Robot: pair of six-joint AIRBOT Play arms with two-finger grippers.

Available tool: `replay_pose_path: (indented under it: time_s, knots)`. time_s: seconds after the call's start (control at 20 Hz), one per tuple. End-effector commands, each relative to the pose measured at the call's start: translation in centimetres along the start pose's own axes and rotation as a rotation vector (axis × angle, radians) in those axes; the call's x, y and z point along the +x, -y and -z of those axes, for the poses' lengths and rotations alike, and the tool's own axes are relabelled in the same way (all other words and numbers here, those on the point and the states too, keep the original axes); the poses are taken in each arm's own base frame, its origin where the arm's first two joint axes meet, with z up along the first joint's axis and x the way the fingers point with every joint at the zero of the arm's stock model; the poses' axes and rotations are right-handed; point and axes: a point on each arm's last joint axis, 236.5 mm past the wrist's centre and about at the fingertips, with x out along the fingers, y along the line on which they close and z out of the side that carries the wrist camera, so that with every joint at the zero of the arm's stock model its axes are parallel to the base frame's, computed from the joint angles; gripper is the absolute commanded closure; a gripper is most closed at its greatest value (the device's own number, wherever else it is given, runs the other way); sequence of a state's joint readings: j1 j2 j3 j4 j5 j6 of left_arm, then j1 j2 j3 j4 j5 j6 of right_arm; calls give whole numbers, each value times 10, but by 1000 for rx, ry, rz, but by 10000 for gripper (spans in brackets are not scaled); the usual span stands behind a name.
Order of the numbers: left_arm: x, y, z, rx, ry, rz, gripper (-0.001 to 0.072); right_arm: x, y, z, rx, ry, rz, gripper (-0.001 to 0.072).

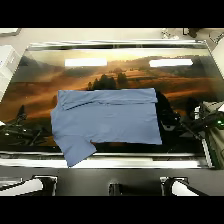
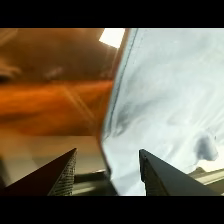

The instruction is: Fold the clothes and pants, and hang the long-sleeved shirts on hangers.

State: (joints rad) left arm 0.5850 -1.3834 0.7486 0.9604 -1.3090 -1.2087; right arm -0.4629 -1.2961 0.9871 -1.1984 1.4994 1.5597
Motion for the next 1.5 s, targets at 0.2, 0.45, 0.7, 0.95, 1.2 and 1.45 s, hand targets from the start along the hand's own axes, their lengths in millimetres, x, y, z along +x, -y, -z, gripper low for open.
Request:
replay_pose_path:
  time_s: [0.2, 0.45, 0.7, 0.95, 1.2, 1.45]
  knots:
    - [37, 22, -2, 26, -7, 64, 339, 4, -13, 11, -8, -35, -65, 222]
    - [36, 25, 0, 48, -14, 66, 686, 8, -5, 14, -5, -45, -38, 281]
    - [30, 30, 0, 71, 4, 65, 686, 51, 4, 25, 23, -60, -68, 234]
    - [23, 35, -2, 89, 31, 64, 687, 73, -11, 23, 37, -16, -175, 233]
    - [21, 37, 0, 95, 29, 68, 686, 82, -10, 20, 65, -8, -185, 234]
    - [21, 38, 0, 77, 29, 68, 686, 92, -21, 18, 101, -46, -252, 237]
